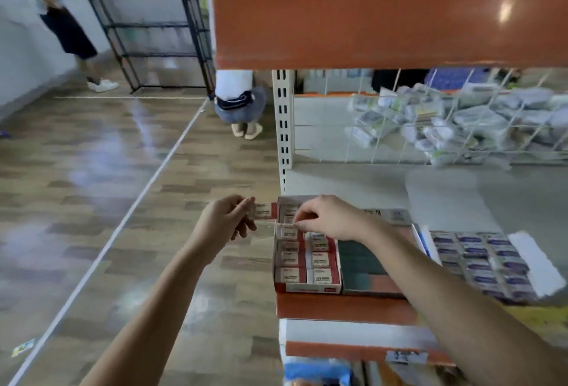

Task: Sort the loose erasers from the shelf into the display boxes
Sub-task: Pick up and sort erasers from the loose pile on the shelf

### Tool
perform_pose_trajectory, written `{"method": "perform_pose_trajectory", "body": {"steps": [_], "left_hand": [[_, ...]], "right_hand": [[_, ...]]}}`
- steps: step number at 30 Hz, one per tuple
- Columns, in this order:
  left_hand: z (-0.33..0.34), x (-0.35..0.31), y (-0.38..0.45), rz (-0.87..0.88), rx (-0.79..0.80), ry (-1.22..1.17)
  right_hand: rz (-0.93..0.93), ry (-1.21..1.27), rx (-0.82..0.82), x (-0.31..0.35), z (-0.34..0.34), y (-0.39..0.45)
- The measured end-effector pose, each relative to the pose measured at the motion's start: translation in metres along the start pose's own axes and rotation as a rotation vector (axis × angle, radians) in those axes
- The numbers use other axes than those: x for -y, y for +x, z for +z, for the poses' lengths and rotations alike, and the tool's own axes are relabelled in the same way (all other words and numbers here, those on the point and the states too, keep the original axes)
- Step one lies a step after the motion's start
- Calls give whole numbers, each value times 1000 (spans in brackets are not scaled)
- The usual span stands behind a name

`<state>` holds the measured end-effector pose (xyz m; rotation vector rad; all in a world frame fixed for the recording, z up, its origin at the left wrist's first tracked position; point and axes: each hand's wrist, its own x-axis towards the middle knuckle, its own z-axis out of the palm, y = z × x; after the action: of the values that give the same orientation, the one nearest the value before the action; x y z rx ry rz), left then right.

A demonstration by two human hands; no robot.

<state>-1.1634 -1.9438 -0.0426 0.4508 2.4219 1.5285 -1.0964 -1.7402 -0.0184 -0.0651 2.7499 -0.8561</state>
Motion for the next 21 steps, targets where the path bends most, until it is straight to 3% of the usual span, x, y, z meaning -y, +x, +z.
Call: {"method": "perform_pose_trajectory", "body": {"steps": [9, 18, 21], "left_hand": [[-3, 10, 12, 108, 61, 26], [6, 2, 18, 204, 109, 236], [13, -7, 22, 221, 113, 306]], "right_hand": [[95, -128, -49, 8, 17, -4], [111, -135, -32, 13, 18, -2], [108, -124, -98, 10, 14, -9]]}}
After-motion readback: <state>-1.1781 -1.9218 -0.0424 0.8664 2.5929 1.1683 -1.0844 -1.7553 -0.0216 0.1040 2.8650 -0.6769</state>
